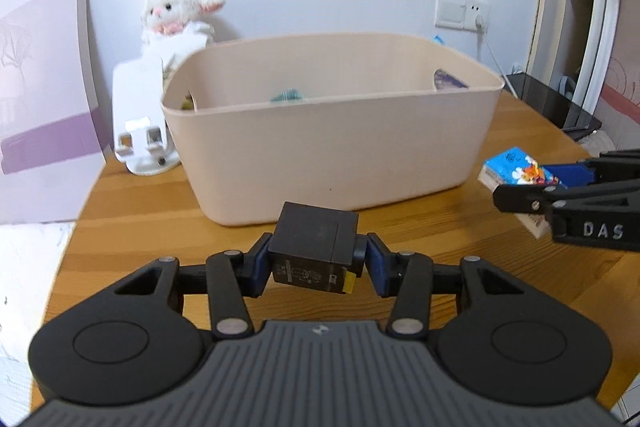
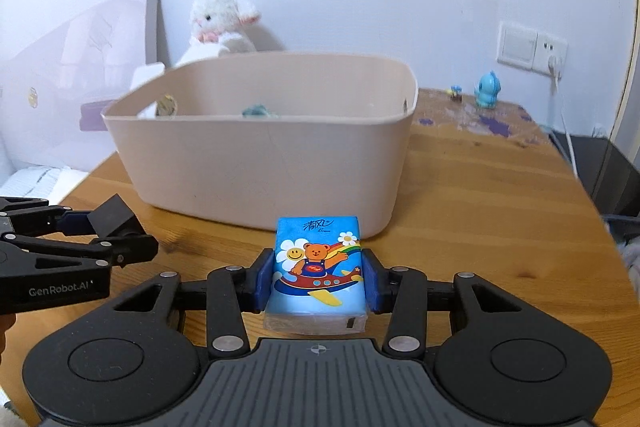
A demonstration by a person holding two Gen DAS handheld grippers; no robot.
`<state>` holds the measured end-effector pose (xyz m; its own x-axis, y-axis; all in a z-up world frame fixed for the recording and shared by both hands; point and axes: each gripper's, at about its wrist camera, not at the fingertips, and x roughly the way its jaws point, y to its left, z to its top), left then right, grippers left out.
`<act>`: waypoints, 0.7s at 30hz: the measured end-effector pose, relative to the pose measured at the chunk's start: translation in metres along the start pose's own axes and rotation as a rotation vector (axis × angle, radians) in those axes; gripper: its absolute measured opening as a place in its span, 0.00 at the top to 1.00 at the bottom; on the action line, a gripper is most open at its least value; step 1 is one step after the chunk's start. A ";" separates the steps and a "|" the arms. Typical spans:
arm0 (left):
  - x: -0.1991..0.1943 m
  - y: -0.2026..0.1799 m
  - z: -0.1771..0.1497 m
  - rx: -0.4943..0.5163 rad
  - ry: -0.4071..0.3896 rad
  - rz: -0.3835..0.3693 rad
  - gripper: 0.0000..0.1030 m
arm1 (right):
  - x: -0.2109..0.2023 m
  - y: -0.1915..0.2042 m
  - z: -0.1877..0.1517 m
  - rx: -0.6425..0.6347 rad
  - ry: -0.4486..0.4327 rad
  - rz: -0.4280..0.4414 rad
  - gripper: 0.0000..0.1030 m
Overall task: Organize objects
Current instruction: 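Lift both items over the basket and open both grippers to drop them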
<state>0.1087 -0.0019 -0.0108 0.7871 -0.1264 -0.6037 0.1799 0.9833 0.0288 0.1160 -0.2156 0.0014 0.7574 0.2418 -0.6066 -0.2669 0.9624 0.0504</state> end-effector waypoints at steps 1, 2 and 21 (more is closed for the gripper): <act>-0.004 0.000 0.002 0.003 -0.007 0.000 0.51 | -0.005 0.000 0.003 -0.005 -0.012 0.002 0.60; -0.008 0.001 0.004 0.001 -0.013 -0.001 0.51 | -0.010 0.000 0.006 -0.010 -0.024 0.003 0.60; -0.051 0.010 0.072 -0.010 -0.188 0.014 0.51 | -0.053 -0.010 0.079 -0.017 -0.231 0.019 0.59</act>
<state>0.1128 0.0051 0.0774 0.8859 -0.1342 -0.4441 0.1633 0.9862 0.0278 0.1257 -0.2281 0.0958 0.8678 0.2841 -0.4077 -0.2914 0.9555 0.0455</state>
